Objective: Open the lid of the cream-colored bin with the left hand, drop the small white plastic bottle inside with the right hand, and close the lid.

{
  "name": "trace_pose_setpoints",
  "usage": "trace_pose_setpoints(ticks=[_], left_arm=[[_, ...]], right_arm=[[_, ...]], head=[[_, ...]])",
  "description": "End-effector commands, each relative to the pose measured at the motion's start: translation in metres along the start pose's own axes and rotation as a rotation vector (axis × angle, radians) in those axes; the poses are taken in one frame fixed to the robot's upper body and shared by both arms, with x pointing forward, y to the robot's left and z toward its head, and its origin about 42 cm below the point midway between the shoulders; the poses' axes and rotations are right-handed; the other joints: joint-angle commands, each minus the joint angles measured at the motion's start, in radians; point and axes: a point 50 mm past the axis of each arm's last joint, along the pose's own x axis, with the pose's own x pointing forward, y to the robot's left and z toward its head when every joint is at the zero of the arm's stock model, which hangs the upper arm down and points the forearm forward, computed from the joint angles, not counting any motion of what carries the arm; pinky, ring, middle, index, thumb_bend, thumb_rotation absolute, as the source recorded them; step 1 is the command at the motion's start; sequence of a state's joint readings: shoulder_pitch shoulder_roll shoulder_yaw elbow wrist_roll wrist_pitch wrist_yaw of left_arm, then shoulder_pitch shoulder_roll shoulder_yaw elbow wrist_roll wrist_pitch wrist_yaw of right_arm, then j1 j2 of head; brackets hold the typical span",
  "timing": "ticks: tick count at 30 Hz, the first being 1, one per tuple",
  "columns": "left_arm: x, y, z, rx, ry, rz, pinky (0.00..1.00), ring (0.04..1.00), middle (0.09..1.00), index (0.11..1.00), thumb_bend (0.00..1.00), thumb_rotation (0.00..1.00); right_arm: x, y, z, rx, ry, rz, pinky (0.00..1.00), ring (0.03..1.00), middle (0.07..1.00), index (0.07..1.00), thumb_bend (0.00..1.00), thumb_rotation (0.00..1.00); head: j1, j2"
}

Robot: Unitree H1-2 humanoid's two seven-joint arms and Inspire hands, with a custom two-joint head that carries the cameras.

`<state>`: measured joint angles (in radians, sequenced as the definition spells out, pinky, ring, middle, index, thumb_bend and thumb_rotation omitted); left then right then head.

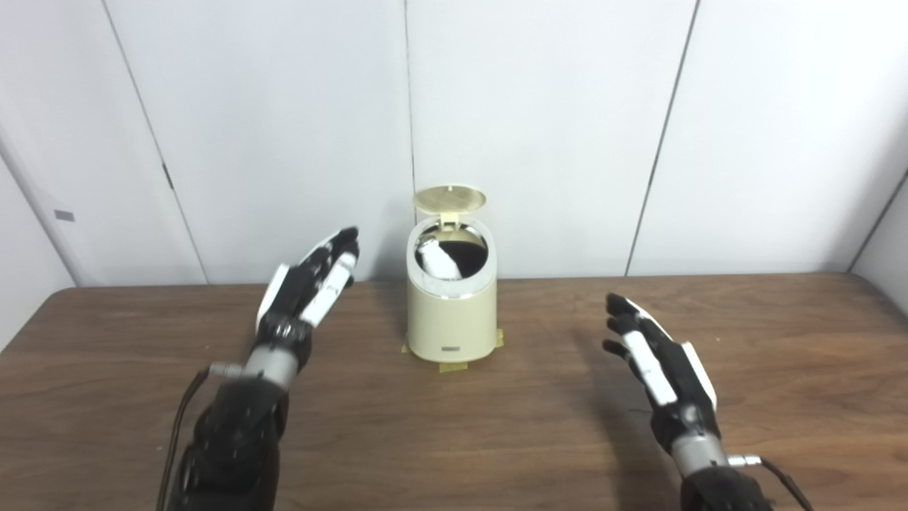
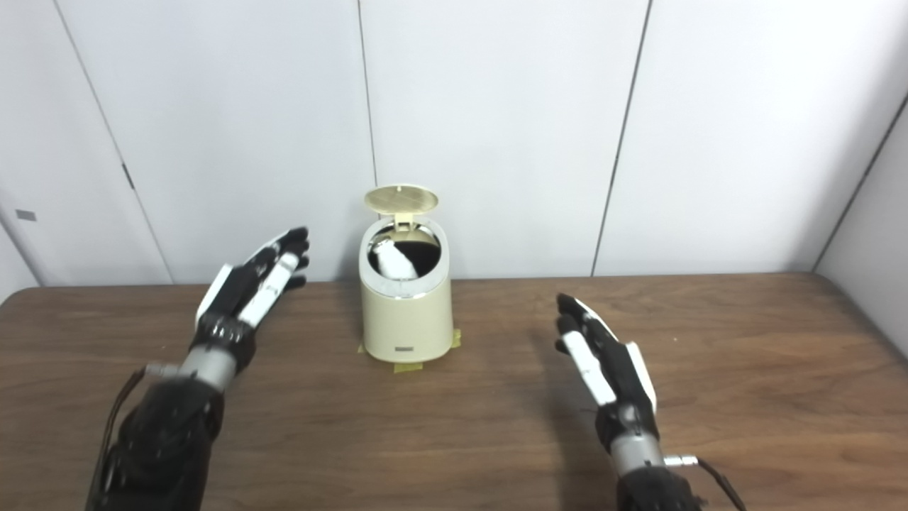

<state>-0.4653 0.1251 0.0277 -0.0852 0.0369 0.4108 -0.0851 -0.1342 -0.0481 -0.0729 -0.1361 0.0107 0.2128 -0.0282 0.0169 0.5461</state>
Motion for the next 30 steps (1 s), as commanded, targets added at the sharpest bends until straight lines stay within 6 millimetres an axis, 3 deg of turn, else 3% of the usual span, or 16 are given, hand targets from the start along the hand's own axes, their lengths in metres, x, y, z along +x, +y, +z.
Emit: trace_pose_setpoints(ticks=[1, 4, 10, 16, 18, 23, 30], left_arm=[[0.019, -0.003, 0.034, 0.008, -0.086, -0.018, 0.88, 0.907, 0.919, 0.91, 0.4, 0.67], [0.03, -0.004, 0.044, 0.048, -0.098, -0.04, 0.87, 0.91, 0.921, 0.905, 0.4, 0.68], [0.058, -0.005, 0.063, 0.109, -0.122, -0.078, 0.88, 0.914, 0.919, 0.913, 0.44, 0.79], [0.082, -0.008, 0.079, 0.19, -0.118, -0.133, 0.89, 0.916, 0.904, 0.915, 0.38, 0.86], [0.086, -0.01, 0.083, 0.228, -0.13, -0.141, 0.86, 0.901, 0.889, 0.898, 0.41, 0.87], [0.095, -0.02, 0.089, 0.333, -0.169, -0.143, 0.82, 0.876, 0.859, 0.86, 0.37, 0.83], [0.111, -0.026, 0.1, 0.518, -0.161, -0.145, 0.88, 0.898, 0.877, 0.839, 0.44, 0.87]], right_arm=[[0.002, 0.002, 0.021, 0.031, -0.128, 0.007, 0.8, 0.876, 0.888, 0.854, 0.64, 1.0], [-0.004, 0.003, 0.015, 0.076, -0.127, 0.005, 0.81, 0.88, 0.893, 0.863, 0.64, 1.0], [-0.015, 0.007, 0.007, 0.143, -0.097, 0.012, 0.85, 0.893, 0.895, 0.87, 0.63, 1.0], [-0.02, 0.012, 0.001, 0.18, -0.073, 0.024, 0.85, 0.896, 0.897, 0.878, 0.61, 1.0], [-0.021, 0.013, 0.0, 0.181, -0.068, 0.024, 0.85, 0.898, 0.903, 0.88, 0.6, 1.0], [-0.022, 0.015, -0.004, 0.185, -0.059, 0.024, 0.84, 0.9, 0.905, 0.882, 0.58, 1.0], [-0.026, 0.018, -0.009, 0.172, -0.047, 0.03, 0.83, 0.886, 0.892, 0.88, 0.6, 1.0]], head=[[0.003, -0.001], [0.005, -0.006], [0.007, -0.01], [0.013, -0.012], [0.014, -0.013], [0.014, -0.016], [0.015, -0.016]])
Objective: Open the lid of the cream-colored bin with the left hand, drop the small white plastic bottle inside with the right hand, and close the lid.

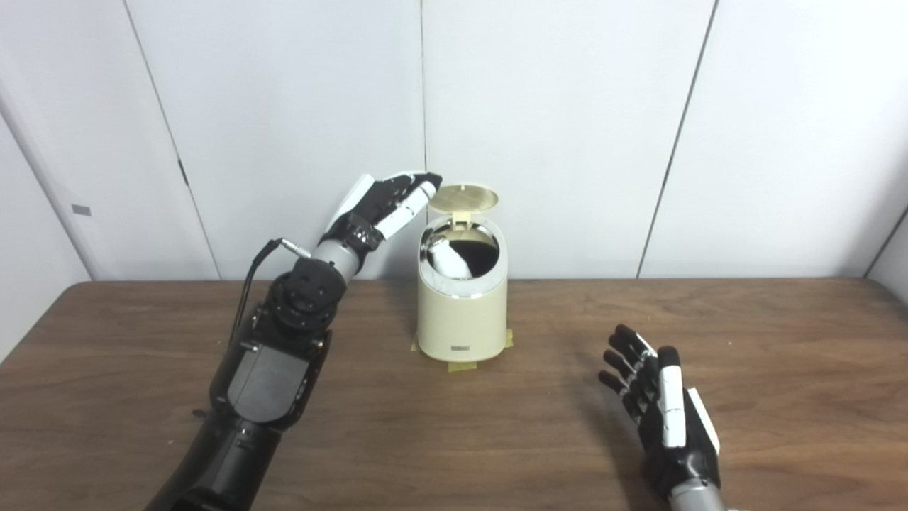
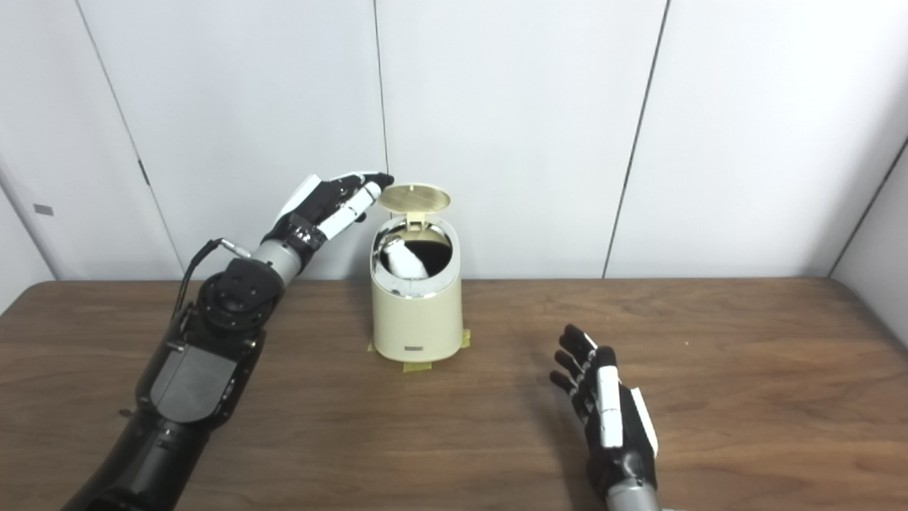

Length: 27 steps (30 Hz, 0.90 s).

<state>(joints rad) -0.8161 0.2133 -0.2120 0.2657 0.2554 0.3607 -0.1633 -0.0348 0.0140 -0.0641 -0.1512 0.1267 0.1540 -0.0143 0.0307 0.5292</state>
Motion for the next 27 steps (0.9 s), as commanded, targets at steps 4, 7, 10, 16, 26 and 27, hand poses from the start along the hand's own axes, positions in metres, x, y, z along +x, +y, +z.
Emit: trace_pose_setpoints(ticks=[4, 7, 10, 16, 26, 27], left_arm=[[0.006, 0.028, 0.051, 0.279, -0.148, 0.042, 0.84, 0.894, 0.893, 0.861, 0.45, 0.84], [0.004, 0.027, 0.056, 0.385, -0.173, 0.027, 0.8, 0.864, 0.876, 0.86, 0.47, 0.82], [0.002, 0.026, 0.059, 0.538, -0.2, 0.005, 0.78, 0.849, 0.854, 0.838, 0.5, 0.85], [-0.003, 0.022, 0.065, 0.764, -0.257, -0.006, 0.73, 0.823, 0.811, 0.797, 0.54, 0.84], [-0.011, 0.01, 0.067, 1.006, -0.342, -0.055, 0.79, 0.829, 0.774, 0.75, 0.56, 0.89], [-0.013, 0.009, 0.067, 1.044, -0.356, -0.056, 0.77, 0.827, 0.771, 0.748, 0.56, 0.9]], right_arm=[[0.004, 0.005, 0.007, 0.002, -0.057, 0.022, 0.83, 0.887, 0.894, 0.889, 0.61, 1.0], [0.003, 0.006, 0.003, -0.005, -0.042, 0.023, 0.8, 0.878, 0.885, 0.887, 0.6, 1.0], [0.004, 0.008, 0.0, -0.024, -0.027, 0.031, 0.78, 0.868, 0.876, 0.887, 0.59, 1.0], [0.006, 0.011, -0.002, -0.049, -0.022, 0.03, 0.74, 0.844, 0.859, 0.883, 0.56, 1.0], [0.008, 0.008, -0.005, -0.06, -0.015, 0.022, 0.75, 0.838, 0.852, 0.893, 0.54, 1.0], [0.007, 0.007, -0.005, -0.063, -0.015, 0.02, 0.74, 0.837, 0.851, 0.893, 0.55, 1.0]], head=[[0.002, 0.003], [0.001, 0.003], [-0.001, 0.003], [-0.005, 0.001], [-0.009, 0.004], [-0.009, 0.004]])
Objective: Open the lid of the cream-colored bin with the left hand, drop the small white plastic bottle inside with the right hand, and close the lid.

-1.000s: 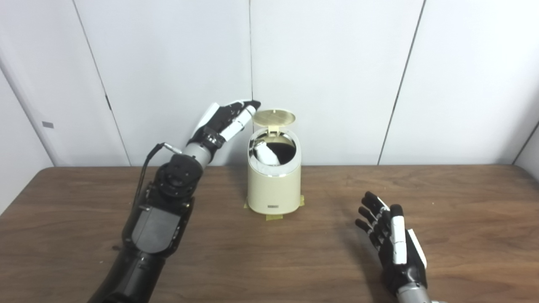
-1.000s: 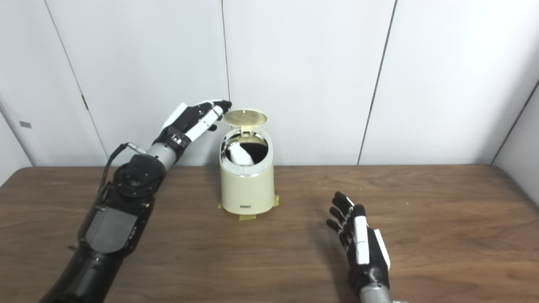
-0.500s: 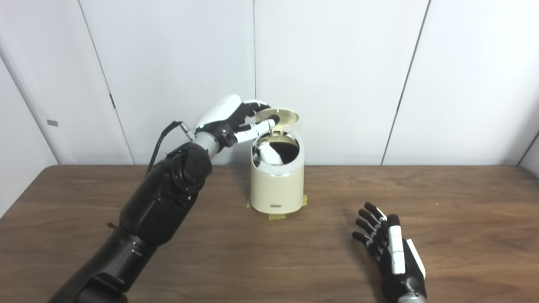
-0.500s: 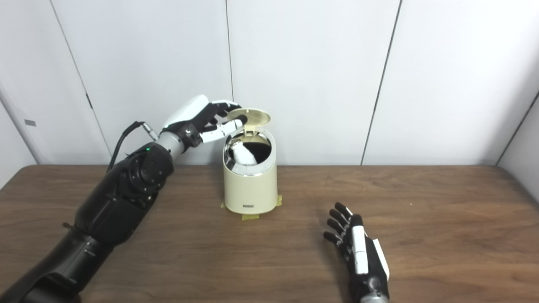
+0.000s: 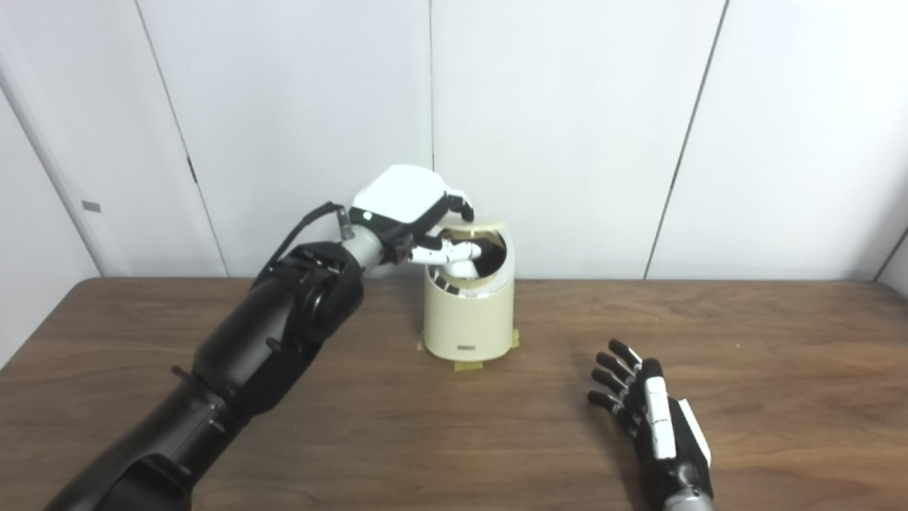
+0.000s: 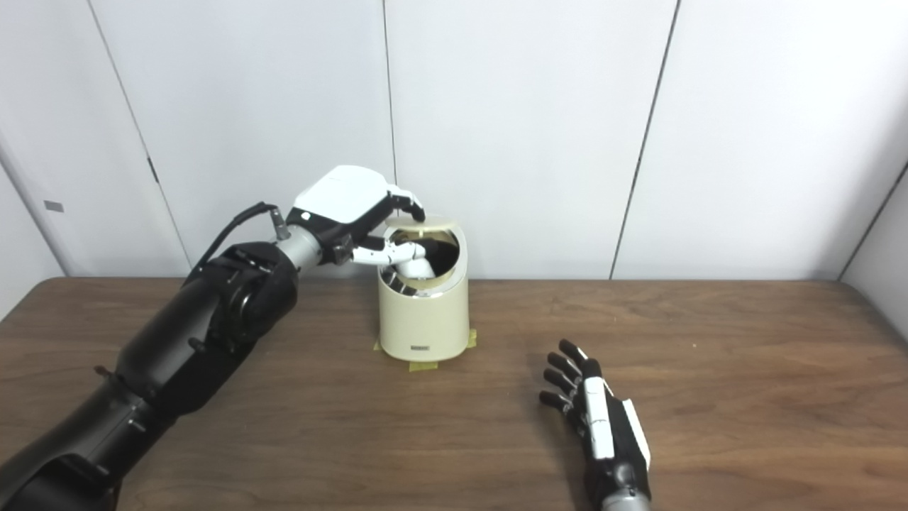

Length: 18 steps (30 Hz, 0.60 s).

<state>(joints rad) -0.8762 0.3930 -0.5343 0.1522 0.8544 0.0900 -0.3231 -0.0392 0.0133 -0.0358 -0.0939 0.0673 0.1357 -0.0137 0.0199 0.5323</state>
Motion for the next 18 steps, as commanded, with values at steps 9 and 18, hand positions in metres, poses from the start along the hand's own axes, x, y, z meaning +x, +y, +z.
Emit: trace_pose_setpoints(ticks=[9, 18], left_arm=[[-0.006, 0.02, 0.012, 0.231, -0.064, 0.001, 0.89, 0.791, 0.756, 0.753, 0.55, 0.99], [-0.011, -0.006, 0.012, 0.211, -0.039, -0.109, 0.88, 0.808, 0.785, 0.775, 0.58, 0.97]], right_arm=[[0.006, 0.001, 0.013, 0.029, -0.048, 0.0, 0.75, 0.831, 0.838, 0.894, 0.54, 1.0], [0.004, -0.001, 0.019, 0.017, -0.057, -0.009, 0.72, 0.823, 0.826, 0.899, 0.53, 1.0]], head=[[-0.005, 0.008], [-0.011, 0.023]])
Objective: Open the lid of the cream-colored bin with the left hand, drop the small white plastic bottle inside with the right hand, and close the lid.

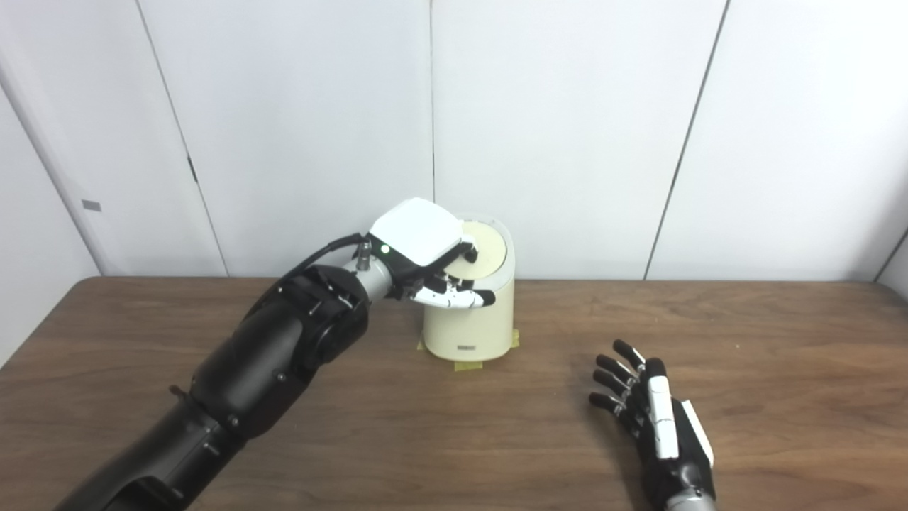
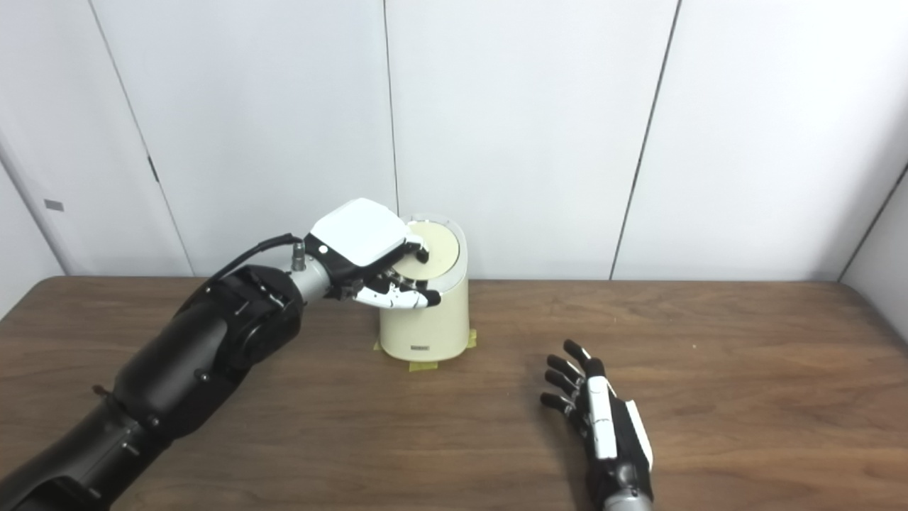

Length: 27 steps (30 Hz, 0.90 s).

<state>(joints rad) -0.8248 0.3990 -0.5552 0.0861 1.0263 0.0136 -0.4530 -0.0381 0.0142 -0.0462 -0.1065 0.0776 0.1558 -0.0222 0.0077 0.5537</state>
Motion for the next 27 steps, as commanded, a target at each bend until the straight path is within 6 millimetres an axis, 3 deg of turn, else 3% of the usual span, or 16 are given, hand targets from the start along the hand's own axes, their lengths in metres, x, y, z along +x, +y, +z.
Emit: trace_pose_setpoints(ticks=[1, 12, 18, 27], left_arm=[[0.001, 0.01, -0.003, 0.021, 0.012, -0.001, 0.89, 0.815, 0.79, 0.78, 0.58, 0.98], [0.004, -0.015, 0.003, 0.043, 0.038, -0.117, 1.0, 0.885, 0.85, 0.848, 0.61, 1.0], [0.004, -0.029, 0.015, 0.12, 0.009, -0.145, 1.0, 0.877, 0.833, 0.833, 0.6, 1.0], [0.002, -0.026, 0.027, 0.13, -0.018, -0.14, 1.0, 0.871, 0.816, 0.807, 0.61, 1.0]], right_arm=[[0.004, 0.002, 0.017, 0.003, -0.066, 0.006, 0.71, 0.823, 0.825, 0.898, 0.53, 1.0], [0.002, 0.004, 0.02, -0.006, -0.061, 0.007, 0.7, 0.82, 0.823, 0.898, 0.52, 1.0], [0.002, 0.004, 0.021, -0.001, -0.063, 0.004, 0.69, 0.814, 0.82, 0.903, 0.51, 1.0], [0.003, 0.002, 0.022, 0.007, -0.065, -0.003, 0.7, 0.811, 0.813, 0.901, 0.52, 1.0]], head=[[0.001, 0.003], [-0.007, 0.018], [-0.011, 0.022], [-0.015, 0.025]])
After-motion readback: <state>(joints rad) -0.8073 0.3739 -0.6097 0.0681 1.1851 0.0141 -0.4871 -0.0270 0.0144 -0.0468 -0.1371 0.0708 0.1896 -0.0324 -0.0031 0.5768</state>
